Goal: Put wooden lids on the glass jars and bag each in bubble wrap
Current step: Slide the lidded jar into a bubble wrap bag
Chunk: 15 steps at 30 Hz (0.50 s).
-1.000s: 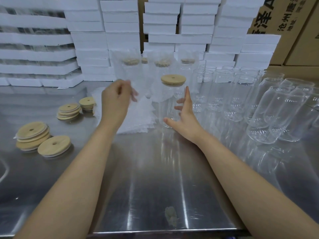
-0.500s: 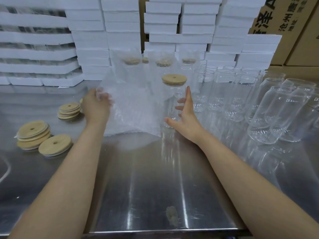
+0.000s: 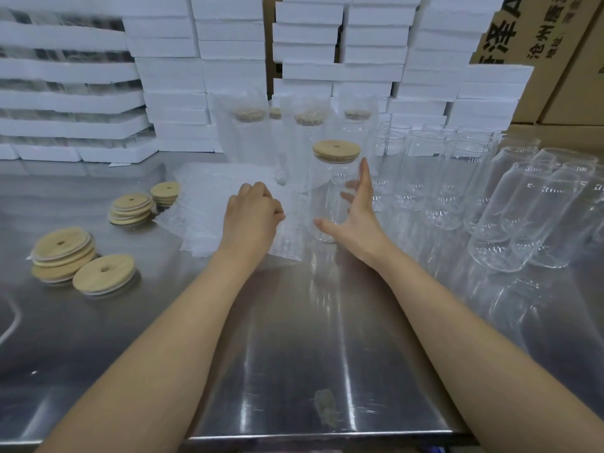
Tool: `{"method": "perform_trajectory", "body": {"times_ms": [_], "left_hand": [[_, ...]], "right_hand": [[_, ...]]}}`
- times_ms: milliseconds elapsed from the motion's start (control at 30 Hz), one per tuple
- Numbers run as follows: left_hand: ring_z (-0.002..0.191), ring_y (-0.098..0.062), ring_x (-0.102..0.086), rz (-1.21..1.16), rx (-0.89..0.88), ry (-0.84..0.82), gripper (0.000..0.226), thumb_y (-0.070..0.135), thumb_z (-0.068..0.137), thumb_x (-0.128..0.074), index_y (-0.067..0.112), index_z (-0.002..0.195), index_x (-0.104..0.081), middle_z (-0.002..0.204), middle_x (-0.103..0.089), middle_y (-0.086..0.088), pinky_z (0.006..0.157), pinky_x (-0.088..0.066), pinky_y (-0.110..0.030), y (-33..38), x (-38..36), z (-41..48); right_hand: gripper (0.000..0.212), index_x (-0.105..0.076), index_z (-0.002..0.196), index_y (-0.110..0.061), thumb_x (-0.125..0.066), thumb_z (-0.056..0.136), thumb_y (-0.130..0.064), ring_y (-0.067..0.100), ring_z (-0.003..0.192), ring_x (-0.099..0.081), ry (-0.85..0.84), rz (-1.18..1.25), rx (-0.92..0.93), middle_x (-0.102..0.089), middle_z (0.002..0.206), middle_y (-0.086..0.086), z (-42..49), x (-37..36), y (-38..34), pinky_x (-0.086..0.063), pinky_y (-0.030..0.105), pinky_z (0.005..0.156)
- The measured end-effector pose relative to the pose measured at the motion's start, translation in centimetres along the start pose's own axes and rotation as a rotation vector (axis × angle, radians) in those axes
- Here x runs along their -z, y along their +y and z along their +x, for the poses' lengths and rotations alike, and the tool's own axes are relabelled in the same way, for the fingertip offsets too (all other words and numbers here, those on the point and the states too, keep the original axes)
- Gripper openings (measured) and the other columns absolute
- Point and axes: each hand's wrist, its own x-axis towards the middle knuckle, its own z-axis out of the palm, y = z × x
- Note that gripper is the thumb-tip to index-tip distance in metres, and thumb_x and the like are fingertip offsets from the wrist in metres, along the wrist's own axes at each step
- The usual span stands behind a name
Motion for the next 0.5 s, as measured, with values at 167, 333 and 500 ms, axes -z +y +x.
{"method": "perform_trajectory", "body": {"times_ms": [167,333,500], "left_hand": [[0.102,-0.026,-0.050,-0.194,-0.015,-0.067,0.024,0.027,0.096,-0.056,0.008,0.101,-0.068,0.106,-0.055,-0.007,0.083,-0.039,-0.034,-0.4,0.2,0.1],[0.105,-0.020,-0.049,-0.107,0.027,-0.212,0.045,0.049,0.080,-0.069,0.018,0.110,-0.059,0.109,-0.047,-0.001,0.079,-0.042,-0.033,0.2,-0.8,-0.4],[0.086,-0.026,-0.058,-0.241,0.086,-0.070,0.019,0.024,0.090,-0.054,0.008,0.087,-0.065,0.089,-0.061,-0.004,0.070,-0.047,-0.033,0.3,-0.3,-0.5]], "right_hand": [[0.095,-0.004,0.152,-0.036,-0.069,0.083,-0.029,-0.004,0.145,-0.010,0.131,-0.054,0.236,-0.006,0.160,0.000,0.5,0.8,-2.7,-0.016,0.004,0.105],[0.067,-0.034,0.134,-0.035,-0.074,0.082,-0.030,0.001,0.122,-0.043,0.222,-0.089,0.247,-0.030,0.137,-0.015,0.0,0.9,-2.9,-0.046,0.031,0.095],[0.065,-0.031,0.123,-0.036,-0.078,0.078,-0.031,0.007,0.109,-0.053,0.470,0.064,0.107,-0.038,0.133,-0.011,0.0,1.3,-2.3,-0.051,0.028,0.084]]}}
